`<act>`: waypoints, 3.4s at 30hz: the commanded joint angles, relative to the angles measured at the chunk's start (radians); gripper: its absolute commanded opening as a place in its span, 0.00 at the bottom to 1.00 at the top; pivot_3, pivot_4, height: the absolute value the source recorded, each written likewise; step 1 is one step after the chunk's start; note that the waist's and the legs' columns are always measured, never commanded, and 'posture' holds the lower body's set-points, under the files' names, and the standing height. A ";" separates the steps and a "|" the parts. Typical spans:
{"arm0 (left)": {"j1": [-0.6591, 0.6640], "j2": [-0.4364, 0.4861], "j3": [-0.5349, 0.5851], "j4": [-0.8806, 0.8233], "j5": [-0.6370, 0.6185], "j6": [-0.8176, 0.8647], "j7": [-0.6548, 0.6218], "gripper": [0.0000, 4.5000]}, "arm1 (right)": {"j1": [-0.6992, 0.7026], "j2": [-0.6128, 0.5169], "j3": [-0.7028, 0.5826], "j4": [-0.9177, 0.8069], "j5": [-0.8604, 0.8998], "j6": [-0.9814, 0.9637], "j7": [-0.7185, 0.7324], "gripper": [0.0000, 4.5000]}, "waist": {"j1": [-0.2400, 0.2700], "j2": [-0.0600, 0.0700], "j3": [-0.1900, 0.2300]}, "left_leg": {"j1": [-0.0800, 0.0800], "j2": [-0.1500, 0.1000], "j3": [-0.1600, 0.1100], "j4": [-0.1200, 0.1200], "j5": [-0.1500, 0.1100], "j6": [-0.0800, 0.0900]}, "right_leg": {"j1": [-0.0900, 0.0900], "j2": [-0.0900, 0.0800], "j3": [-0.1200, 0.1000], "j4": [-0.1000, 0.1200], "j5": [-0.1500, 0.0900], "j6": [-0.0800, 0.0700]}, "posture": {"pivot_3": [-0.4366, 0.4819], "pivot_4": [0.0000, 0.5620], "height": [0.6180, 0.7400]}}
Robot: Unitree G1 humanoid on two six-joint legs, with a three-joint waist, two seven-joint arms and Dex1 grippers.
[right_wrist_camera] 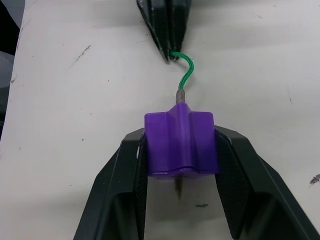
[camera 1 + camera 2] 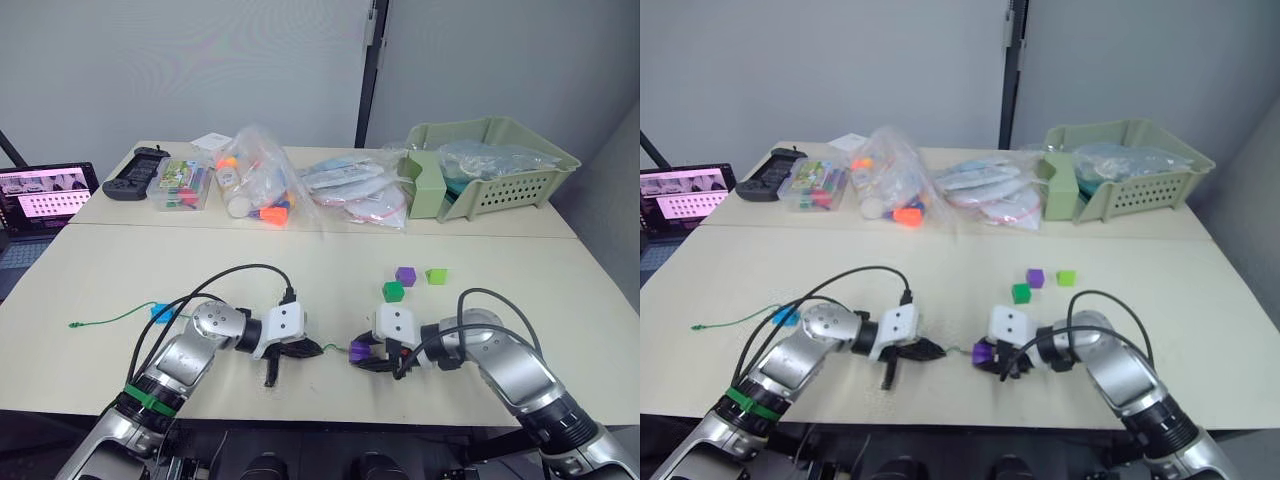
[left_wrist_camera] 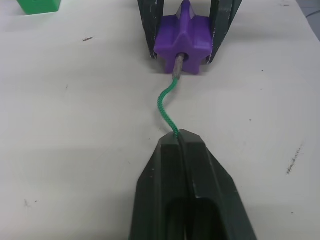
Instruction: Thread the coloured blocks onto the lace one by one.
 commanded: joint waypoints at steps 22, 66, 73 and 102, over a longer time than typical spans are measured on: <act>-0.045 -0.118 -0.038 -0.014 0.045 0.023 0.042 0.02 | -0.001 0.015 0.030 -0.015 -0.004 0.015 -0.010 0.31 | -0.001 0.000 0.000 | 0.000 0.000 0.000 0.000 0.000 0.000 | 0.000 0.000 0.000 0.000 0.000 0.000 | 0.48 0.27 1.00; -0.184 -0.168 -0.193 -0.042 0.127 0.217 0.038 0.30 | 0.152 -0.124 -0.137 -0.054 0.079 -0.006 -0.048 1.00 | 0.000 0.000 0.000 | -0.002 -0.001 0.000 0.000 0.000 0.000 | 0.000 0.000 0.001 -0.002 0.000 0.001 | 0.48 0.27 1.00; -0.187 -0.149 -0.185 -0.033 0.128 0.198 0.022 0.30 | 0.127 -0.109 -0.112 0.006 0.063 -0.050 -0.032 0.52 | 0.000 0.000 0.000 | -0.001 -0.001 0.000 0.000 0.000 0.000 | 0.000 0.001 0.001 -0.002 0.000 0.001 | 0.48 0.27 1.00; -0.135 0.349 0.140 0.337 0.028 -0.177 -0.271 0.30 | 0.073 -0.087 -0.086 -0.004 0.050 -0.085 -0.033 0.00 | 0.004 0.001 0.001 | -0.002 0.000 0.000 0.000 0.000 0.000 | -0.001 0.000 0.000 -0.002 0.000 0.001 | 0.48 0.27 1.00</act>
